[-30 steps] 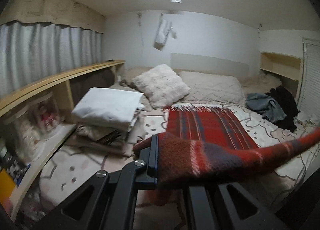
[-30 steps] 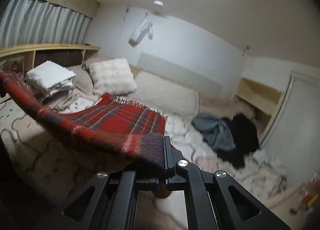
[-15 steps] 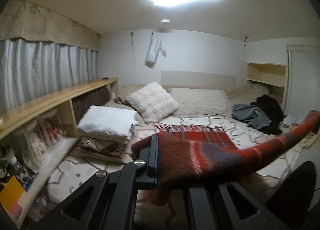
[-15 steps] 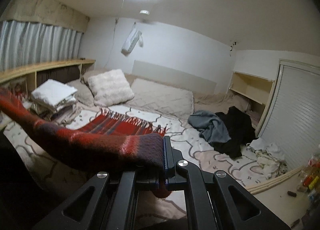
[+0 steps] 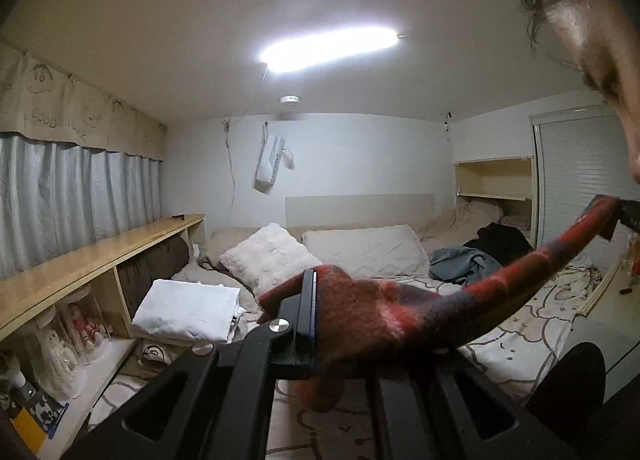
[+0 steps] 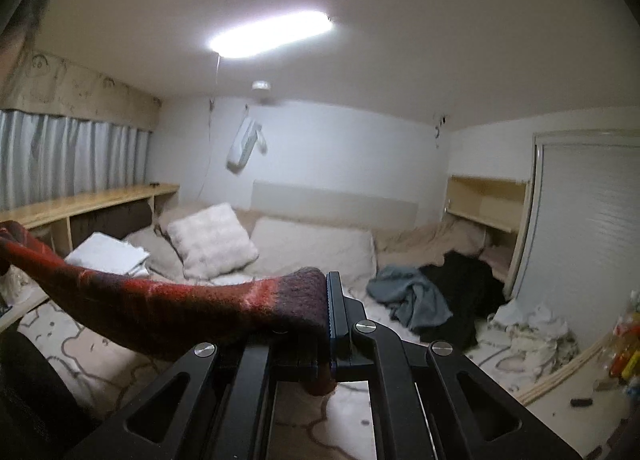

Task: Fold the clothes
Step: 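Raise the red plaid scarf high with both grippers and shake it out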

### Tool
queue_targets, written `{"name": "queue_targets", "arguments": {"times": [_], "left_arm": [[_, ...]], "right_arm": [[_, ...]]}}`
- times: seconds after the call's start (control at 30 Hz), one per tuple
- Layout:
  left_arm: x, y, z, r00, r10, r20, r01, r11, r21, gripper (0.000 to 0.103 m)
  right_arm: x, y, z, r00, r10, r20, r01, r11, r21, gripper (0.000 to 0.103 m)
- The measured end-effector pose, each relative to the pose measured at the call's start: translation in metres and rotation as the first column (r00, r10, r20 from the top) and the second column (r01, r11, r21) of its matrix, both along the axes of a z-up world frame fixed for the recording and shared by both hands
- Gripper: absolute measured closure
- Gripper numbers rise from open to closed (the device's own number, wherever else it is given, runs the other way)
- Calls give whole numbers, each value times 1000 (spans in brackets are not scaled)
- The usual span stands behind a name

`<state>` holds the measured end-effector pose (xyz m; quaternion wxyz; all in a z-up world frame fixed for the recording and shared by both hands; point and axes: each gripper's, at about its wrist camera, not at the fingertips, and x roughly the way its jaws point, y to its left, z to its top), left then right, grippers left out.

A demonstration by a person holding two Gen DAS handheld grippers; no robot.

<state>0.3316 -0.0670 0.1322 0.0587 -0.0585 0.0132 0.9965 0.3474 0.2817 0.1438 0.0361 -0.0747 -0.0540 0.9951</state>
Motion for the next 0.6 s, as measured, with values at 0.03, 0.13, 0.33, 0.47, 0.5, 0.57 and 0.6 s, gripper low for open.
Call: {"name": "queue_targets", "arguments": {"times": [0.03, 0.13, 0.33, 0.47, 0.5, 0.57, 0.6], "left_arm": [[1, 1, 1, 1000, 3, 3, -3, 1000, -5, 99], [-6, 2, -2, 999, 15, 52, -14, 1000, -4, 99], [-29, 1, -16, 991, 25, 131, -30, 999, 35, 99], [-47, -3, -24, 986, 40, 159, -50, 997, 61, 99], [-54, -3, -26, 985, 41, 166, -52, 997, 63, 99], [-75, -1, -33, 981, 36, 193, -47, 997, 53, 99], [-89, -1, -38, 977, 26, 211, -38, 998, 53, 99]], "right_arm": [[-1, -1, 2, 1000, 4, -5, -4, 1000, -2, 100], [8, 2, 4, 1000, 20, 11, -19, 1000, -24, 100], [-7, 20, -12, 991, 62, 120, -43, 987, -152, 100], [-33, 31, -23, 976, 83, 201, -46, 983, -180, 100], [-40, 34, -24, 972, 90, 218, -50, 982, -183, 100], [-60, 37, -27, 964, 100, 248, -54, 981, -188, 100], [-71, 38, -29, 959, 105, 262, -55, 980, -190, 100]]}}
